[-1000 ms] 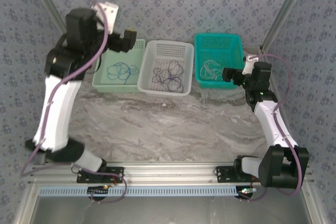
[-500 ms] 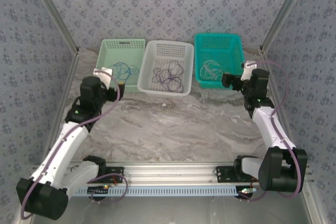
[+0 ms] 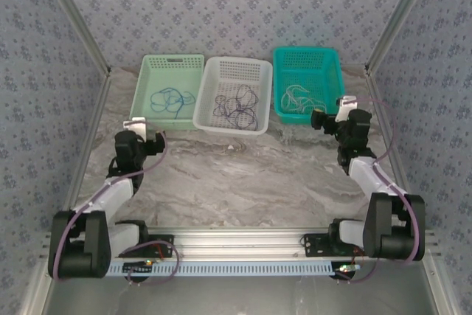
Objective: Untangle the cables
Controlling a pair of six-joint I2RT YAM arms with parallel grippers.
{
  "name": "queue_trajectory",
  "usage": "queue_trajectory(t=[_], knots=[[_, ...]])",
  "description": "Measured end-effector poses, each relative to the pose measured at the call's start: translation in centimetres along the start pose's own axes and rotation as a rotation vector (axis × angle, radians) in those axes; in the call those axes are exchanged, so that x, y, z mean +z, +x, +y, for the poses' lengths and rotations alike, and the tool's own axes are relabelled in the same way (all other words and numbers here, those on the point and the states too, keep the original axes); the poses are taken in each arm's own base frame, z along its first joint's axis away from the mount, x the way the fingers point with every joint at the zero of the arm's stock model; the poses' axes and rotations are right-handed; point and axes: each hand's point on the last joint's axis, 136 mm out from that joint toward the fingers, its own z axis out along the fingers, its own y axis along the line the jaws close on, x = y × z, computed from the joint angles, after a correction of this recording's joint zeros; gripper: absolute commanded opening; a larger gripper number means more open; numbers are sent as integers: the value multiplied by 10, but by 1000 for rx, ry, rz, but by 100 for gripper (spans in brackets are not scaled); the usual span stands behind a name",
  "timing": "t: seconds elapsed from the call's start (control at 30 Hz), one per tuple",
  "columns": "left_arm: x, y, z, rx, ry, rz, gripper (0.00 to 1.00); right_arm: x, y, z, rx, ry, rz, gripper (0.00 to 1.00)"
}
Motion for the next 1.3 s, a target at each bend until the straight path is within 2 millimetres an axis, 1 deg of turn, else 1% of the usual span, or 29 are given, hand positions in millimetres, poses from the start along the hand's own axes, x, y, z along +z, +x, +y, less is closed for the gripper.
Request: queue_trajectory(t=[0.1, 0.23, 0.3, 0.47, 0.7, 0.87, 0.93, 1.03, 1.1, 1.3], knots=[[11, 9, 0, 2, 5, 16, 100, 6, 5, -1, -2, 0, 7, 100], [17, 17, 1, -6, 13, 9, 99, 10, 7, -1, -5, -1, -1, 100], [19, 15, 1, -11, 22, -5, 99, 14, 9, -2, -8, -2, -3, 100], [26, 13, -2, -15, 42, -33, 100, 24, 26, -3, -8, -5, 31, 100], [38, 24, -3, -15, 48, -31, 99, 23, 27, -4, -13, -9, 28, 100], [46, 39, -5, -15, 52, 2, 100, 11, 34, -6, -23, 8, 31, 100], [46, 40, -5, -15, 52, 4, 99, 8, 36, -7, -22, 16, 33, 100], [46, 39, -5, -15, 52, 0, 100, 6, 46, -9, -21, 30, 43, 100], [47, 38, -5, -15, 52, 2, 99, 6, 58, -11, -18, 36, 68, 100], [52, 26, -3, -23, 49, -13, 100, 22, 88, -17, -12, 57, 132, 100]])
